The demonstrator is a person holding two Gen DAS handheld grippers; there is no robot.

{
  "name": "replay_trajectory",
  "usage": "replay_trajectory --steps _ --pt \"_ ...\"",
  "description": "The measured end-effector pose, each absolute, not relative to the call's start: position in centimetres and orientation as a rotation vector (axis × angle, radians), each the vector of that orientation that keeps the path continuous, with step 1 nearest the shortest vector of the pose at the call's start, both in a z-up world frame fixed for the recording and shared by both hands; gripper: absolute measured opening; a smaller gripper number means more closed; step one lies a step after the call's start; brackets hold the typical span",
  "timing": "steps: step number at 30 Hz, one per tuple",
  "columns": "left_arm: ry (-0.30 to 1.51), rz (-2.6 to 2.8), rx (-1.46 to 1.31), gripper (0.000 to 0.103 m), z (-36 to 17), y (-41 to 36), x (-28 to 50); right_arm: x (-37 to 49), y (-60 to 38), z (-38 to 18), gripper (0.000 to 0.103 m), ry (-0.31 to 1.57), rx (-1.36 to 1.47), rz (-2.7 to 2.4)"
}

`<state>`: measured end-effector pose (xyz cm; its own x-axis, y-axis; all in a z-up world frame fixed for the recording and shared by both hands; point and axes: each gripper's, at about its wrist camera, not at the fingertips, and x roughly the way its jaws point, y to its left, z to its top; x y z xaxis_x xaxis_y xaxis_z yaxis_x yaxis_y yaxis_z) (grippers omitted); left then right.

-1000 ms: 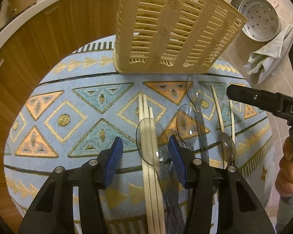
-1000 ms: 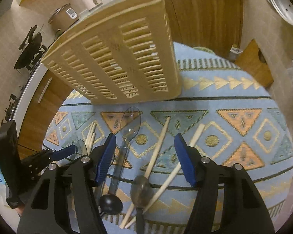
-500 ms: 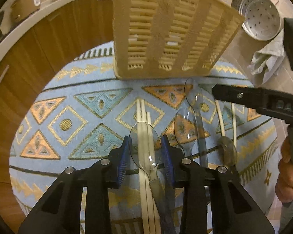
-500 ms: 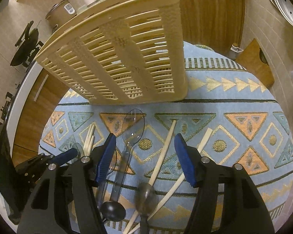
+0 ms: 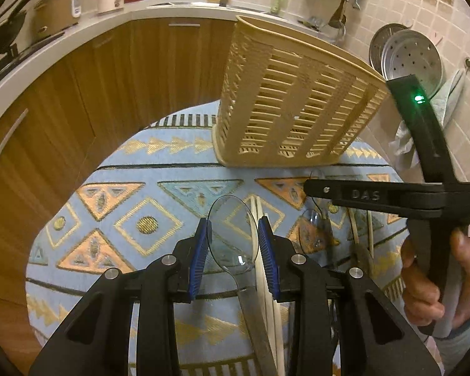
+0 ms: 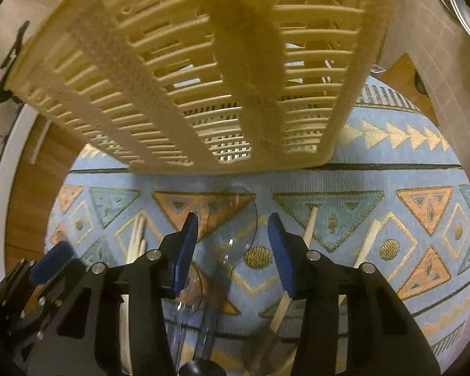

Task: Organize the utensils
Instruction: 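Grasp a clear plastic spoon with the left tool while the right grasps a metal spoon, then carry both spoons over the beige utensil holder and open both tools to drop them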

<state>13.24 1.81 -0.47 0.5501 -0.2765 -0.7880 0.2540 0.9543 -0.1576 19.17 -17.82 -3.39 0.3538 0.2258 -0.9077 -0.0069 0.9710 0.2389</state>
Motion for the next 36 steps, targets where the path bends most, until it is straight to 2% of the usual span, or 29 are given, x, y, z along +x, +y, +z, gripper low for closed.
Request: replay_trajectory --steps 1,3,7,11,21,31,36 --pt "0.932 -0.318 -0.027 0.030 -0.5 1.8 13.2 19.1 -17.4 -3.4 0.041 1.199 0.183 0.140" --pt "0.924 -0.321 -0.026 0.030 -0.8 2.0 13.2 18.6 -16.4 -3.5 0.031 1.187 0.103 0.106" --pt "0.887 -0.318 -0.021 0.030 -0.3 1.9 13.1 17.8 -16.0 -3.4 0.030 1.170 0.077 0.131" --pt "0.807 -0.313 -0.033 0.030 1.3 2.2 12.3 15.7 -17.3 -1.2 0.030 1.058 0.111 0.193" --pt "0.523 -0.293 -0.071 0.030 8.3 1.7 9.7 8.4 -20.5 7.9 0.030 0.555 0.141 0.297" --pt "0.252 -0.263 -0.105 0.030 15.3 0.0 12.9 11.0 -23.6 16.5 0.030 0.260 0.166 0.140" --pt "0.179 -0.239 -0.126 0.030 17.3 -1.1 16.0 14.5 -26.0 18.1 0.030 0.179 0.184 0.015"
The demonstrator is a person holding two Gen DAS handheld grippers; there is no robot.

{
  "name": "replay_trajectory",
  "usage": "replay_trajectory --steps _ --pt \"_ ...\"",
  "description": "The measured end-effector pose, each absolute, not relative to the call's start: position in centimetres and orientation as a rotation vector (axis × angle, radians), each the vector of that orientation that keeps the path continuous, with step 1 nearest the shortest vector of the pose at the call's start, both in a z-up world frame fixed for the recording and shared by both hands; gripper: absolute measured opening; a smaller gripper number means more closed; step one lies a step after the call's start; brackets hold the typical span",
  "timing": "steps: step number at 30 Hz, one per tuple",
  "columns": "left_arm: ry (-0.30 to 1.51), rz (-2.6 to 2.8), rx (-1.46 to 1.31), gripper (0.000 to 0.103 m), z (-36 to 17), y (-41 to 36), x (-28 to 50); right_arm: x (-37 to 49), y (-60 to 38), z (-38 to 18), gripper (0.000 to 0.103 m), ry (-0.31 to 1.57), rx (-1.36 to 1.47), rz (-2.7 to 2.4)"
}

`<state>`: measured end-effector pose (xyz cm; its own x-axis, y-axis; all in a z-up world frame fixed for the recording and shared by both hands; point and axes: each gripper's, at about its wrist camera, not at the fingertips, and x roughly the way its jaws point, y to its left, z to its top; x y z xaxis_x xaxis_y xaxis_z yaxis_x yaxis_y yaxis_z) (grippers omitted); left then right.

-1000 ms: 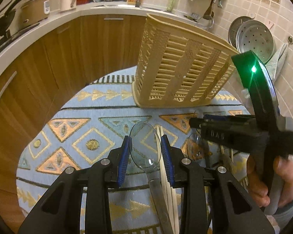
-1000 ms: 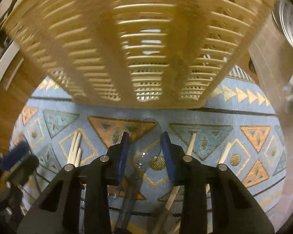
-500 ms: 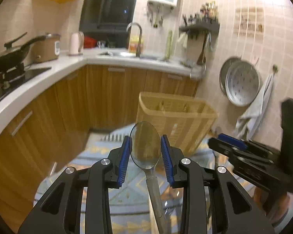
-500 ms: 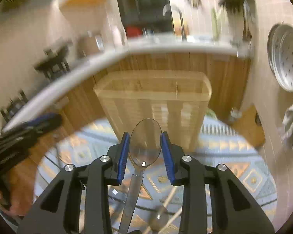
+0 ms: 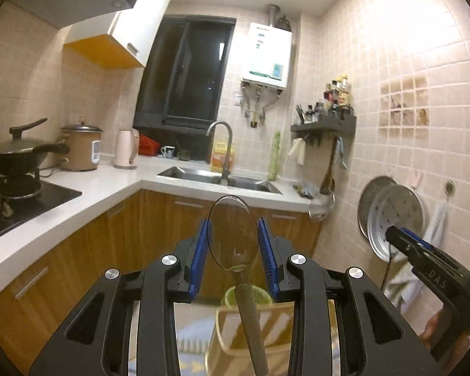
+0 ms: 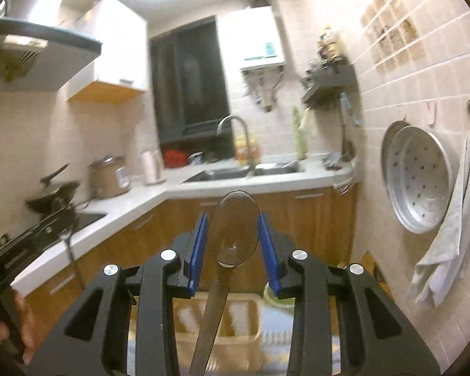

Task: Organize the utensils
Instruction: 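Carry both spoons over the beige utensil holder and open both tools to drop them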

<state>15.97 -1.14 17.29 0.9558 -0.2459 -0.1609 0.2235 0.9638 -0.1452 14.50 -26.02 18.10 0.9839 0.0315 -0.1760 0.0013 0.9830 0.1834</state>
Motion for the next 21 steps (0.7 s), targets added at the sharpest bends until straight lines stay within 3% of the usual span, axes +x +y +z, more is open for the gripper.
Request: replay_trajectory --steps 8,21 --pt "0.123 -0.150 -0.052 0.030 14.9 -3.9 19.6 18.7 -25.5 14.8 0.030 0.153 0.110 -0.097" --pt "0.199 -0.131 -0.030 0.032 10.5 -3.6 20.6 19.4 -23.9 10.2 0.031 0.240 0.065 -0.002"
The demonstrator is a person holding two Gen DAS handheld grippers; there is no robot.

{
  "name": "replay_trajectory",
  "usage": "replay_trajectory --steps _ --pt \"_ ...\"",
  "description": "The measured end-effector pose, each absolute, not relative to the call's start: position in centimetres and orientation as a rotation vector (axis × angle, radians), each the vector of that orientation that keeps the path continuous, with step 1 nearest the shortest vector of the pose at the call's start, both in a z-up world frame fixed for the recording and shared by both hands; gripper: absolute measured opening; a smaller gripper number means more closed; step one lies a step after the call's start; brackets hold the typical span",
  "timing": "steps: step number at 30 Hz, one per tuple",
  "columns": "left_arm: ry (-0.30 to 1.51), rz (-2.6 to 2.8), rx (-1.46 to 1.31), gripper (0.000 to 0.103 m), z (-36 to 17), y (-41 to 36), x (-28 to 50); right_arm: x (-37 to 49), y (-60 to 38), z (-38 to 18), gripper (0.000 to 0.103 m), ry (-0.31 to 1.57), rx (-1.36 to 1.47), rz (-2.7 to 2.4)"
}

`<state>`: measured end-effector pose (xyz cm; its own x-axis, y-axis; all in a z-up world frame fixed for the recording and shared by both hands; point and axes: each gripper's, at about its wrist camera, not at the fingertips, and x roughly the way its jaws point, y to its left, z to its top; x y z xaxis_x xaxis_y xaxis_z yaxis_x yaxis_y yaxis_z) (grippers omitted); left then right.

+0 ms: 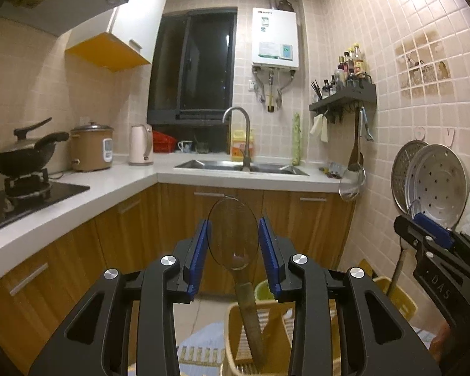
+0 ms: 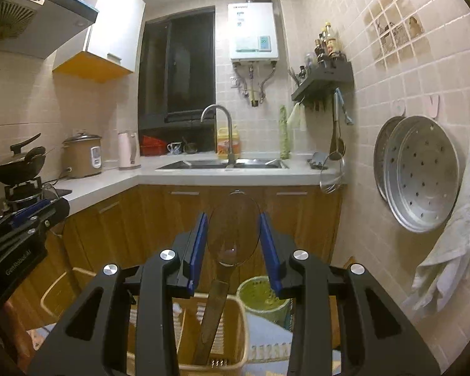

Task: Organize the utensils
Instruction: 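Carry both spoons over the beige utensil holder and open both tools to drop them, then grasp another clear spoon with the left tool while the right grasps a metal spoon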

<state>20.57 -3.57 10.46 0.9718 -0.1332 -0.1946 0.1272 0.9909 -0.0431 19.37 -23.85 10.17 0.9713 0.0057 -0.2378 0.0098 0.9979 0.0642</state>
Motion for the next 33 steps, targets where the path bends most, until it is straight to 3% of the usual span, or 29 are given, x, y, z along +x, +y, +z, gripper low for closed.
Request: replay_trajectory --steps 2,5,6,19,27,33 --pt "0.228 -0.165 -0.055 0.040 10.2 -2.9 20.5 19.1 -23.8 10.2 0.032 0.263 0.069 0.021" --pt "0.253 -0.187 -0.078 0.047 10.1 -2.0 19.9 18.1 -24.3 10.4 0.054 0.280 0.108 0.028" --pt "0.260 -0.193 -0.082 0.047 10.2 -1.8 19.6 17.8 -24.5 10.5 0.055 0.282 0.122 0.036" --pt "0.495 -0.349 -0.053 0.057 12.8 -0.4 13.6 13.7 -25.9 13.1 0.055 0.563 0.135 0.098" --pt "0.883 -0.454 0.040 0.057 4.8 -2.5 14.3 12.9 -25.7 5.8 0.055 0.988 0.165 0.242" --pt "1.075 -0.484 0.094 0.057 -1.5 -5.0 15.7 12.9 -25.0 -0.9 0.041 1.254 0.256 0.342"
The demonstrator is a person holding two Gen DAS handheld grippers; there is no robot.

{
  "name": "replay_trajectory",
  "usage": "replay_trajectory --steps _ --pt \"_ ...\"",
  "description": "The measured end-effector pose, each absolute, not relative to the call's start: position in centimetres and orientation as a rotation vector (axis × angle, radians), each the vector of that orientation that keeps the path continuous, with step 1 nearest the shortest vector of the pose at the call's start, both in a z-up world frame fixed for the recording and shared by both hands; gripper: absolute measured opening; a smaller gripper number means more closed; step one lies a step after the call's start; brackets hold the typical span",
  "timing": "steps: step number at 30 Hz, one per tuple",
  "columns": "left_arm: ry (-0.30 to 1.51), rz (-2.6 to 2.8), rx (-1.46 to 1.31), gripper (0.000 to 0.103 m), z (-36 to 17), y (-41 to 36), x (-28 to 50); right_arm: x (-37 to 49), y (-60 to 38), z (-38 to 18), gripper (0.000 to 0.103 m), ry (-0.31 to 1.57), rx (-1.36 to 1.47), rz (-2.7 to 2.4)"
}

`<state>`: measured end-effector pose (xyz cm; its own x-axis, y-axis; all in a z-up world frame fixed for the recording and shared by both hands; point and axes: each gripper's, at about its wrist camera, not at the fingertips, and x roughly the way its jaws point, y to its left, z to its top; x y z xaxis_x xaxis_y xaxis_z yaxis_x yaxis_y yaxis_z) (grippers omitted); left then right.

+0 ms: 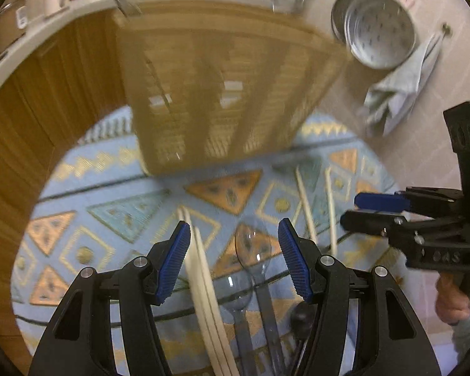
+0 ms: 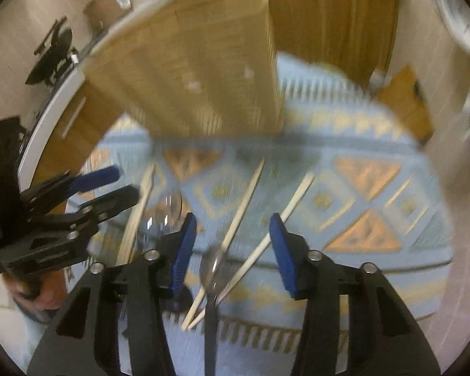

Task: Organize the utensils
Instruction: 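Grasp another clear spoon with the left tool while the right grasps a metal spoon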

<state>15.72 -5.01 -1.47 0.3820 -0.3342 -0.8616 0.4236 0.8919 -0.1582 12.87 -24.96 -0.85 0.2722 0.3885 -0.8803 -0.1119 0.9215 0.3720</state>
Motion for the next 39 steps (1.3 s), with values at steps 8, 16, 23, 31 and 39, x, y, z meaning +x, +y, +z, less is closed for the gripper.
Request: replay_trajectory --steps 8,16,23,31,39 --pt "1.079 -0.440 0.284 0.056 -4.5 -8.1 15.2 12.8 -24.0 -2.4 0.038 1.311 0.272 0.364" --pt "1.083 -0.410 0.360 0.037 -5.2 -10.3 15.3 12.4 -24.8 -2.7 0.038 1.340 0.274 0.400" --pt "1.059 -0.399 0.303 0.006 -4.6 -10.1 15.6 11.7 -24.3 -2.5 0.038 1.338 0.247 0.434" --pt "0.998 -0.452 0.128 0.006 -1.0 -5.0 15.2 10.9 -21.0 -2.8 0.038 1.344 0.113 0.423" --pt "1.005 -0.390 0.067 0.006 -1.3 -0.6 15.6 9.8 -17.1 -2.9 0.032 1.334 -0.128 0.366"
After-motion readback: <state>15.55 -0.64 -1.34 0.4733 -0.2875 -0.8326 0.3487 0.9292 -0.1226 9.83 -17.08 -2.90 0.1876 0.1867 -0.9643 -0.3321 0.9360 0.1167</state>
